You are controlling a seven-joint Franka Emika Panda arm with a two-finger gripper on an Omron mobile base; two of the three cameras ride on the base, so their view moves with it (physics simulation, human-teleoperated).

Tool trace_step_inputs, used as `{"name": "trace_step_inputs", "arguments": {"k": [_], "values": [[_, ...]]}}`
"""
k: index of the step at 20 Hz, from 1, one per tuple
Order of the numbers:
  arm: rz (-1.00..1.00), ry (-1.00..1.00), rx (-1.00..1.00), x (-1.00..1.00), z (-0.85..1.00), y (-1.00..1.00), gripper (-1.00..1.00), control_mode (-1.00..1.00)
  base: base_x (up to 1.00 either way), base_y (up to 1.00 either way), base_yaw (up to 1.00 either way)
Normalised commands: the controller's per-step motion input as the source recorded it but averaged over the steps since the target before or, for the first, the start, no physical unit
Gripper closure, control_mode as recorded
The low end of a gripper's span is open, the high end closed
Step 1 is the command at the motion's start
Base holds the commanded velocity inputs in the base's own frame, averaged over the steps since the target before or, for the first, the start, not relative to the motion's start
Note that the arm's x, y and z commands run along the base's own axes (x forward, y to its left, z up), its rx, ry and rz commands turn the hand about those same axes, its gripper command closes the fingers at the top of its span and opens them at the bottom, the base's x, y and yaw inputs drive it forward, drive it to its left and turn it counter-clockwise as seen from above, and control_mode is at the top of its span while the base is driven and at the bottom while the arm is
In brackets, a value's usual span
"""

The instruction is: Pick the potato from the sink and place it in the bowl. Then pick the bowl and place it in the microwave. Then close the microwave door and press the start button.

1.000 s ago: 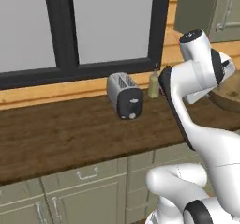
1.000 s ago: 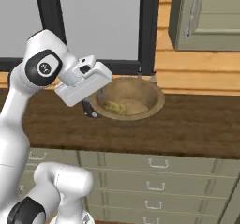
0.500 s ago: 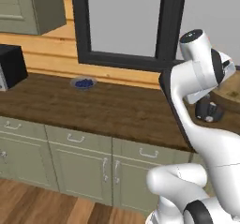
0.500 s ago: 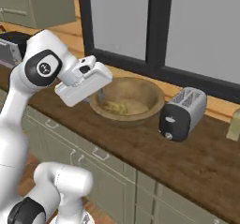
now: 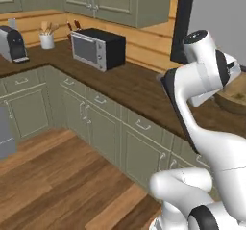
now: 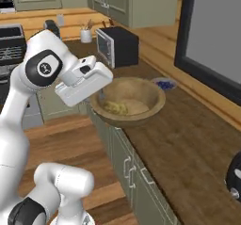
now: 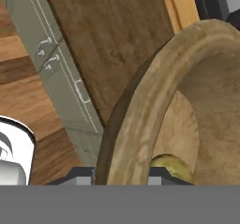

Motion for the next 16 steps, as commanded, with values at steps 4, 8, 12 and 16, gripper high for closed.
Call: {"name": "trace_step_inputs", "arguments": {"k": [4, 8, 12, 16], "values": [[0.00, 0.00, 0.00, 0.00, 0.00, 0.00, 1.00, 1.00, 0.13, 0.23, 0.89], [0.00, 0.00, 0.00, 0.00, 0.00, 0.00, 1.00, 1.00, 0.34, 0.17, 0.85], [0.00, 0.00, 0.00, 0.00, 0.00, 0.00, 1.00, 1.00, 0.82, 0.19, 0.70], [0.00, 0.00, 0.00, 0.00, 0.00, 0.00, 1.00, 1.00, 1.00, 0.16, 0.52]]}}
